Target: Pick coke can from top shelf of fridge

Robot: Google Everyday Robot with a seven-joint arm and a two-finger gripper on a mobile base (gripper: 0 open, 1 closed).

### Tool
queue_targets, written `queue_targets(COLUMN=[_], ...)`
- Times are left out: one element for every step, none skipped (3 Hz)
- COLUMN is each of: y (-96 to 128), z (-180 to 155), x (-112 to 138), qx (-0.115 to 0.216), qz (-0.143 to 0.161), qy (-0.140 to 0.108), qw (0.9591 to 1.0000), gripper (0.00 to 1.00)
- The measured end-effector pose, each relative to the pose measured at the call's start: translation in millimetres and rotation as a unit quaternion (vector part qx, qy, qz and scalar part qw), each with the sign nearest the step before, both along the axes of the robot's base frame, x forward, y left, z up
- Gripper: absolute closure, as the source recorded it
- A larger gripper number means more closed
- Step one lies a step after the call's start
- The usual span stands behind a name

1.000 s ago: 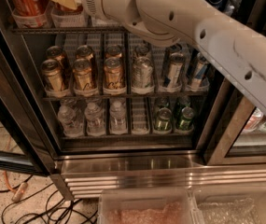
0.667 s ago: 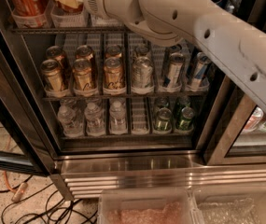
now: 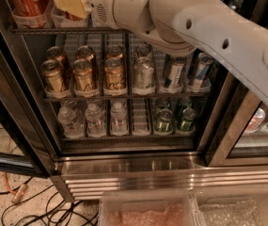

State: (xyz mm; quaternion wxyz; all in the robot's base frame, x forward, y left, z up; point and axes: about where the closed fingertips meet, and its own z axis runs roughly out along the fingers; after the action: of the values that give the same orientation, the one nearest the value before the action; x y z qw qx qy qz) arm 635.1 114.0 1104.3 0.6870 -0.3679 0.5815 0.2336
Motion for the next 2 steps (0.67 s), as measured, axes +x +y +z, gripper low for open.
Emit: queue_targets(y=[-12.1,-25.9], z=[-12.6,-22.8], x=[-12.7,-24.5], qx=[-0.007,-0.012], qz=[-0.012,-0.027], qy=[0.016,0.03], qw=[0.9998,0.9991], gripper=[1.0,1.0])
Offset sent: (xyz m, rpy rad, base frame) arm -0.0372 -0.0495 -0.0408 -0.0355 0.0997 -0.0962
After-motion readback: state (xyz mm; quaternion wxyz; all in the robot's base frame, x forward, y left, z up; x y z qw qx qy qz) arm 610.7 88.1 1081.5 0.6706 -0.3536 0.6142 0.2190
